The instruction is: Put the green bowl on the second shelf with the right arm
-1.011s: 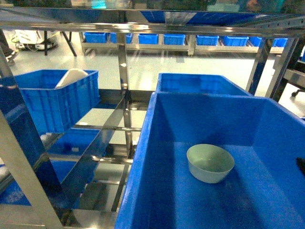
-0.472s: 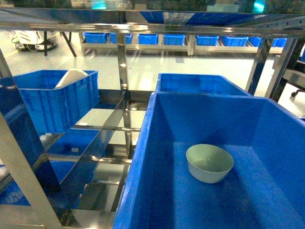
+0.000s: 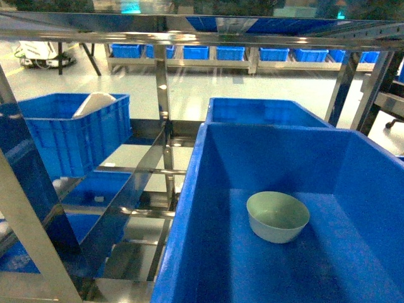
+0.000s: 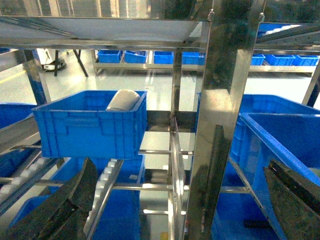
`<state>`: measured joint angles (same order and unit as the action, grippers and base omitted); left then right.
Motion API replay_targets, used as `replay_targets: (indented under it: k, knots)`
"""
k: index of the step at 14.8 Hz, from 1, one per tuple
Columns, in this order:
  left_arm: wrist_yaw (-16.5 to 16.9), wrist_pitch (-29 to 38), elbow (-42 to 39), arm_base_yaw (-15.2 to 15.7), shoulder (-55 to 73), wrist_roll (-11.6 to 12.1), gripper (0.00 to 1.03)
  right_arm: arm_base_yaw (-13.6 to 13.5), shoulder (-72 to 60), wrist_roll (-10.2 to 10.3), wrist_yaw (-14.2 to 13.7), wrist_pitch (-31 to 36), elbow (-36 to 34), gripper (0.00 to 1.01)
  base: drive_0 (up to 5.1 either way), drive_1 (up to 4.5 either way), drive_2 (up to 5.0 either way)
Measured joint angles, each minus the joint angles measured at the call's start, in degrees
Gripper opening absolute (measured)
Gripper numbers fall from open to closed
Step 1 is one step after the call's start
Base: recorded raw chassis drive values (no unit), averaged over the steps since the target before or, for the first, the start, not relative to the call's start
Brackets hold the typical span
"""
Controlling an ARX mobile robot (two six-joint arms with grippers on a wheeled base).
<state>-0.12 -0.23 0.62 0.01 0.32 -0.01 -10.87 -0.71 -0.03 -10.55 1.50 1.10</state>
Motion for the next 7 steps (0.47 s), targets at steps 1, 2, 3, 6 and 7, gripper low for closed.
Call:
replay_targets:
  k: [1,2,3,6,7]
  knots:
    - [0.1,0.0,0.0,0.0,0.0,0.0,0.98,2.0,-0.1,0.0,0.9,-1.6,-0.3,0.52,0.0,0.0,0.0]
    - [0.1,-0.1,0.0,0.0,0.0,0.0,0.98,6.4,0.5,0.0,7.4,-1.8,-0.3,0.39,0.0,0.0,0.0]
    - [0.0,0.0,0.0,0.0,0.0,0.0,0.98,10.7,0.4,0.0,9.5,-1.9,-0.3,0.28,0.0,0.0,0.0]
    - [0.1,0.0,0.0,0.0,0.0,0.0,0.98,10.9,0.4,0.0,10.6,-1.8,-0.3,0.02,0.0,0.0,0.0]
    - [0.1,0.0,0.0,0.0,0.0,0.0,0.98,10.9,0.4,0.0,10.6,-1.7,-0.3,0.02,0.0,0.0,0.0]
